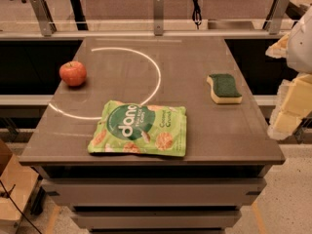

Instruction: Move sponge near apple

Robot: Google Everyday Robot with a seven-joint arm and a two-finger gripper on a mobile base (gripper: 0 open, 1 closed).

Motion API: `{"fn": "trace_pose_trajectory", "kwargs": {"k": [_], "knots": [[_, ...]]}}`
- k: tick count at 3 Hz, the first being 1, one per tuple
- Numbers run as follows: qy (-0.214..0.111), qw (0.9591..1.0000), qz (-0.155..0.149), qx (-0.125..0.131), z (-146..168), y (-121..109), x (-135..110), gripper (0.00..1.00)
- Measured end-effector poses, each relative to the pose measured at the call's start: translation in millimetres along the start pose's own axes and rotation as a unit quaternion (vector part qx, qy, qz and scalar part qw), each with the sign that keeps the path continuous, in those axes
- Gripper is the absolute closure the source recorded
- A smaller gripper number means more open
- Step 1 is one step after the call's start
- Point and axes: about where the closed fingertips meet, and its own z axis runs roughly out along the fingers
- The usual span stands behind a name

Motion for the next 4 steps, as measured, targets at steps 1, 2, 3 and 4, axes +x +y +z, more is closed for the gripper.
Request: {"fn": "trace_pose_trajectory", "kwargs": {"k": [1,2,3,4], "knots": [[0.000,1.0000,0.000,0.000,0.0,0.0,0.0,0.00],[-0.018,0.9998,-0.005,-0.004,-1.1,-1.8,-1.5,0.00],[-0.091,0.9957,-0.016,-0.008,3.7,-14.2,-8.9,0.00],[-0.173,0.9848,-0.015,-0.007,15.1,-27.3,-22.4,0.00]]}}
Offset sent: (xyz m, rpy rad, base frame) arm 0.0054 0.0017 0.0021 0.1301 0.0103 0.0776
